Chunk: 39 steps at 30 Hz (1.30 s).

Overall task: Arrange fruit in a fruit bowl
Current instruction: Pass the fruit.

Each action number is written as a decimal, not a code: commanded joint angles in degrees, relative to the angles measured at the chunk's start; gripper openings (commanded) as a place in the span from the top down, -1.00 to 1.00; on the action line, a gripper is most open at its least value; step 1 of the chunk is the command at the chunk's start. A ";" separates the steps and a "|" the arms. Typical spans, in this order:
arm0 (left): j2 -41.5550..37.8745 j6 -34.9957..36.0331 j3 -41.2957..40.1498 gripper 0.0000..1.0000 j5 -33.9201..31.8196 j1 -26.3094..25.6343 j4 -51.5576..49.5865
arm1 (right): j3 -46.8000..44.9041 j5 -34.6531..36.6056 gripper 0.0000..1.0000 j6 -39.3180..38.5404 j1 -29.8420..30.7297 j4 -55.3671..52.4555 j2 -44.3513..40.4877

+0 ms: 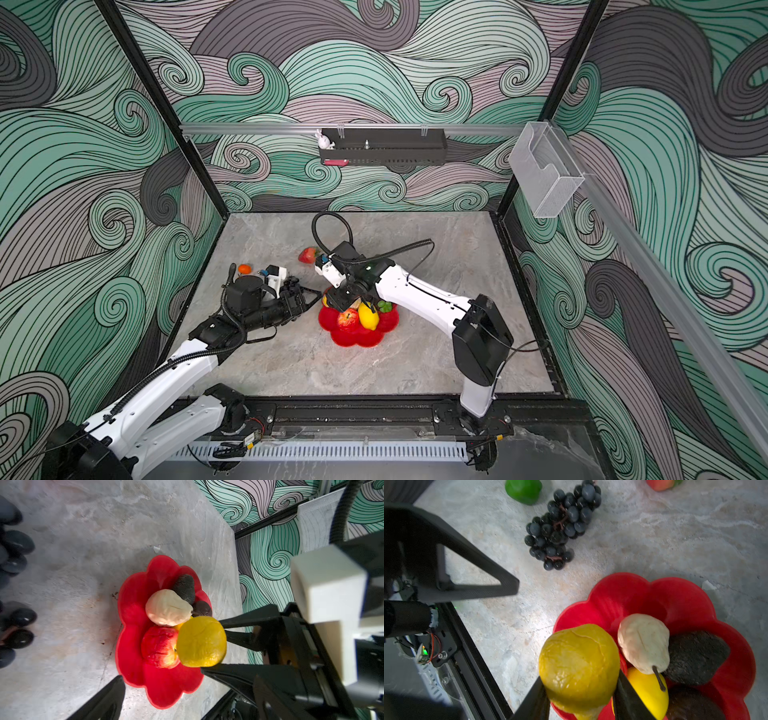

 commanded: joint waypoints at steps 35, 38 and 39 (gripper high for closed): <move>6.42 -9.72 1.00 -0.19 10.60 2.84 6.07 | -7.05 -4.91 0.19 -0.64 2.16 15.95 -4.70; 6.07 -9.04 1.47 -0.08 10.43 2.92 4.78 | -6.66 -4.88 0.18 -0.73 2.24 15.91 -4.30; 6.07 -8.92 1.57 -0.04 10.51 2.93 4.60 | -6.42 -4.81 0.19 -0.73 2.18 15.87 -4.24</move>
